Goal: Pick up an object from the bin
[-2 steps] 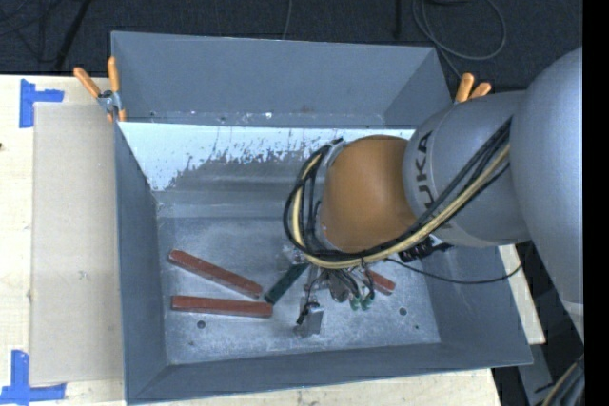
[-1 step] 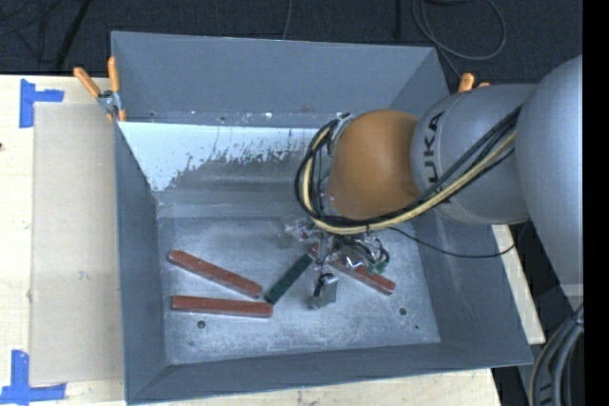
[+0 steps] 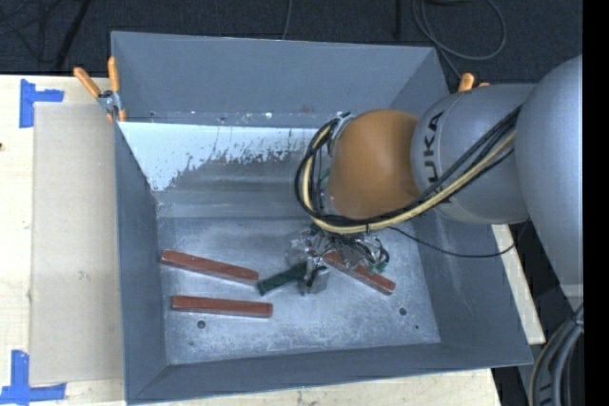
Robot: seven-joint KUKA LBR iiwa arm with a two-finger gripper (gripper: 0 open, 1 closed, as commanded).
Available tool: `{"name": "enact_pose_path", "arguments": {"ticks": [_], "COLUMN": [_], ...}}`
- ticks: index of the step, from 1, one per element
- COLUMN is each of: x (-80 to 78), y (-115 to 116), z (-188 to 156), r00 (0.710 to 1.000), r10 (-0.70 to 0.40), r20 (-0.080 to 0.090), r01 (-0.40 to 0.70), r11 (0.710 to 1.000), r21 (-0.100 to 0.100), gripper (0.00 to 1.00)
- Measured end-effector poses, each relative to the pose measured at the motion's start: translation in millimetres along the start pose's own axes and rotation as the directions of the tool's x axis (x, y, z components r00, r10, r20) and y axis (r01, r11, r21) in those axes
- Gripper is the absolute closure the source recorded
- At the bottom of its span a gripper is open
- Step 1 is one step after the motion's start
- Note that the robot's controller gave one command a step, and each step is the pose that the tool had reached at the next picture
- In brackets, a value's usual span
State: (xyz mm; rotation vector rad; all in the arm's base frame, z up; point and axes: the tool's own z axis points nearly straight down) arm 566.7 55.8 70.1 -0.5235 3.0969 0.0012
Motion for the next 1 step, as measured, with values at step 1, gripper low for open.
{"name": "enact_pose_path", "arguments": {"ticks": [1], "x": [25.7], "y": [44.8], "z": [-145.5], "r00": [0.998], "r10": [-0.055], "r20": [0.006], "r01": [0.055], "r11": [0.998], "r21": [0.001], "gripper": [1.0]}}
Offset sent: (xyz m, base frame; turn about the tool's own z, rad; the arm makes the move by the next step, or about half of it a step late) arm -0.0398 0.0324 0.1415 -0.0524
